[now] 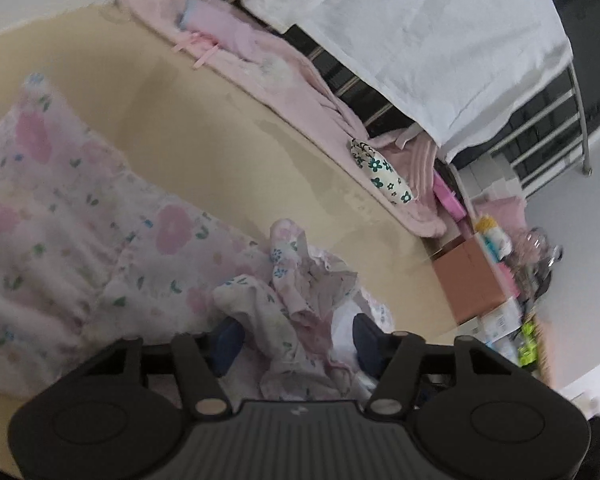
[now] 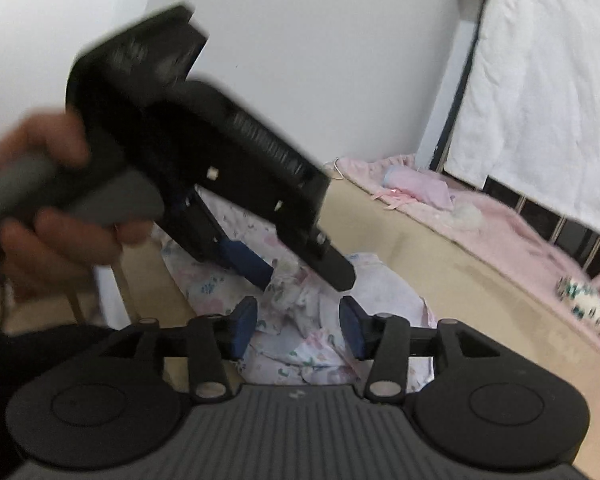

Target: Fold clothes

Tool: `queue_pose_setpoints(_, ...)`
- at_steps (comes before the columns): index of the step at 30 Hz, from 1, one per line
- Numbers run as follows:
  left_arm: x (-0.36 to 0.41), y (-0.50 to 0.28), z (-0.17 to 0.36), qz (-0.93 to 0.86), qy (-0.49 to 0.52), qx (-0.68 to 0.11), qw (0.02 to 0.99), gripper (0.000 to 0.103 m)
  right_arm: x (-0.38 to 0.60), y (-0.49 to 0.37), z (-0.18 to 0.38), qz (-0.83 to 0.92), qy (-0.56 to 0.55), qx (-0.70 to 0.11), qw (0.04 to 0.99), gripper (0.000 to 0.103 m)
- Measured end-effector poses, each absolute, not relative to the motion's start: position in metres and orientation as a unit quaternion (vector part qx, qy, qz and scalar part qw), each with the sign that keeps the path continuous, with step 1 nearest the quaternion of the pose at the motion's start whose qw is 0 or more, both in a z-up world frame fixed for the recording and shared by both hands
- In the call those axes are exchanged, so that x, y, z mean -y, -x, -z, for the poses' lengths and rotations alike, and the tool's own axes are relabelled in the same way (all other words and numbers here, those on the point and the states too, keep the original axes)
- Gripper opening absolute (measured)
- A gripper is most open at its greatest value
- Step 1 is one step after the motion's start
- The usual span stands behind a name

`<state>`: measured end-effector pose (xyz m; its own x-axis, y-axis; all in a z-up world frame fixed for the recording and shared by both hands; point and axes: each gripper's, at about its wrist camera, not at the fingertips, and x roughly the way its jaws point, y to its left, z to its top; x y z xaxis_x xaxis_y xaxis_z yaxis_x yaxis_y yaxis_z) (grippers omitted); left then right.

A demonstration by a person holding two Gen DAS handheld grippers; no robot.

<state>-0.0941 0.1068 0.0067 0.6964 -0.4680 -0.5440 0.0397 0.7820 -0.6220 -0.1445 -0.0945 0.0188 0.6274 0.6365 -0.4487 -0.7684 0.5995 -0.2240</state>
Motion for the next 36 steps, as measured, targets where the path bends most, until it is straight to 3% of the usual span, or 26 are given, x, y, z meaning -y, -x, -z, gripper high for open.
queue_pose_setpoints(1, -0.102, 0.094, -0.007, 0.145, 0.271, -0.363, 0.88, 0.005, 0.103, 0.144, -0.022, -0.404, 0.189, -0.165, 0.879, 0.046)
queue_pose_setpoints(5, -0.1, 0.108, -0.011, 0.162, 0.234, -0.36, 0.888, 0.004, 0.138, 0.13, -0.024, -0.383, 0.133, -0.2, 0.892, 0.045)
queue_pose_setpoints(14, -0.101, 0.128, -0.007, 0.174, 0.166, -0.365, 0.899, 0.006, 0.152, 0.124, -0.01, -0.375, 0.167, -0.232, 0.882, 0.043)
queue_pose_setpoints(21, -0.103, 0.125, -0.015, 0.167, 0.162, -0.347, 0.909, 0.02, 0.166, 0.108, -0.04, -0.399, 0.049, -0.206, 0.892, 0.042)
queue_pose_setpoints(23, -0.103, 0.123, -0.018, 0.158, 0.162, -0.337, 0.914, 0.028, 0.151, 0.091, -0.032, -0.378, 0.067, -0.23, 0.894, 0.025)
queue_pose_setpoints(25, -0.103, 0.119, -0.021, 0.146, 0.165, -0.33, 0.918, 0.053, 0.137, 0.086, -0.02, -0.376, 0.099, -0.252, 0.886, 0.023)
queue_pose_setpoints(27, -0.1, 0.117, -0.024, 0.138, 0.167, -0.322, 0.922, 0.053, 0.125, 0.086, -0.009, -0.374, 0.133, -0.267, 0.878, 0.023)
queue_pose_setpoints(29, -0.097, 0.113, -0.025, 0.135, 0.169, -0.317, 0.923, 0.051, 0.124, 0.093, -0.004, -0.372, 0.148, -0.259, 0.879, 0.023)
queue_pose_setpoints(30, -0.095, 0.111, -0.025, 0.13, 0.172, -0.317, 0.924, 0.039, 0.125, 0.095, -0.003, -0.372, 0.145, -0.259, 0.879, 0.023)
queue_pose_setpoints(31, -0.093, 0.108, -0.023, 0.125, 0.173, -0.321, 0.923, 0.011, 0.126, 0.096, -0.002, -0.373, 0.141, -0.26, 0.879, 0.023)
queue_pose_setpoints(32, -0.092, 0.106, -0.021, 0.12, 0.175, -0.327, 0.921, 0.006, 0.127, 0.096, -0.002, -0.374, 0.139, -0.259, 0.879, 0.023)
queue_pose_setpoints(36, -0.096, 0.11, -0.012, 0.099, 0.184, -0.329, 0.921, 0.009, 0.129, 0.096, -0.001, -0.376, 0.141, -0.257, 0.879, 0.023)
